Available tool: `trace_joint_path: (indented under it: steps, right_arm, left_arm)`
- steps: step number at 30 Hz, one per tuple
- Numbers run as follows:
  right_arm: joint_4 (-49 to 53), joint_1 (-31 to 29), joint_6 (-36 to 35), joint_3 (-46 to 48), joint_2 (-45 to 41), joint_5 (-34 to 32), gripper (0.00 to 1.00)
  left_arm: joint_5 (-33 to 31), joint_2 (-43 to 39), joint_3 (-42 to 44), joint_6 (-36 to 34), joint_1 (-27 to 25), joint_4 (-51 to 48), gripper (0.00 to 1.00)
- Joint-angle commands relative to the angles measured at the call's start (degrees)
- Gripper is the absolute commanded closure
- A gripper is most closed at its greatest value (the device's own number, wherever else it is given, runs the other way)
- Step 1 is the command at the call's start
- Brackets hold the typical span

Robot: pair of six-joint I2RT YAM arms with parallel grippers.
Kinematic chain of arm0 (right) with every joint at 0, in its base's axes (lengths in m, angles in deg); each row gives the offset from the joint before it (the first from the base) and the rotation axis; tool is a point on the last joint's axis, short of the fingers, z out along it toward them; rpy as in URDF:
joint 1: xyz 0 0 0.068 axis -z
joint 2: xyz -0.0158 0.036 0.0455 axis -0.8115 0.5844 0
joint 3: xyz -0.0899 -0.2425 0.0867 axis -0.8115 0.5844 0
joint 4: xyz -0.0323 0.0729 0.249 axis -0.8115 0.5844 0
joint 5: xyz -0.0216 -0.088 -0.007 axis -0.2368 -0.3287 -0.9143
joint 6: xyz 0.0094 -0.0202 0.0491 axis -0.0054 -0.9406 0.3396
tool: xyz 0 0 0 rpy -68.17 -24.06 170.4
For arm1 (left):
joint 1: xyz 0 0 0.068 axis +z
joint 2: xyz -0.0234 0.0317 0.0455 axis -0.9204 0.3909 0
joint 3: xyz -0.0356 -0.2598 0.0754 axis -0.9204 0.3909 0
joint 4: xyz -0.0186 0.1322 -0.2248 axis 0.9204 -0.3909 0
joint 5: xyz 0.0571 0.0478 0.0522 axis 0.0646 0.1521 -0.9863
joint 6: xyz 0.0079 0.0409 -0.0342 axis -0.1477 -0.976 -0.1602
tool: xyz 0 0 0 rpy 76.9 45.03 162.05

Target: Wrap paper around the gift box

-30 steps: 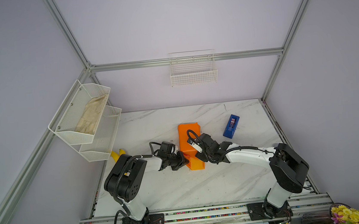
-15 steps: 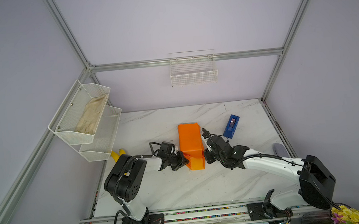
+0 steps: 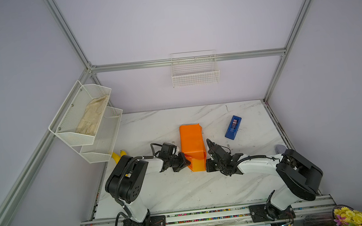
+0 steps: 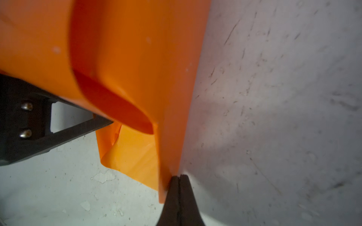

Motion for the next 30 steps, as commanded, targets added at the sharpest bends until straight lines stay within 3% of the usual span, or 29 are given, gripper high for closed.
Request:
trace_joint_path:
  steps: [1, 16, 30]
  right_arm:
    - [-4.9, 1.2, 1.2, -0.7, 1.4, 1.6, 1.00]
    - [-12.6, 2.4, -0.7, -2.6, 5.3, 7.1, 1.00]
    - [-15.9, 2.4, -0.3, -4.7, 10.2, 7.6, 1.00]
  left_arm:
    - [-1.2, 1.5, 2.3, -0.5, 0.2, -2.4, 0.95]
    - [-0.7, 2.2, 1.9, -0.6, 0.2, -2.6, 0.95]
    - [-0.6, 2.4, 1.8, -0.7, 0.1, -3.0, 0.95]
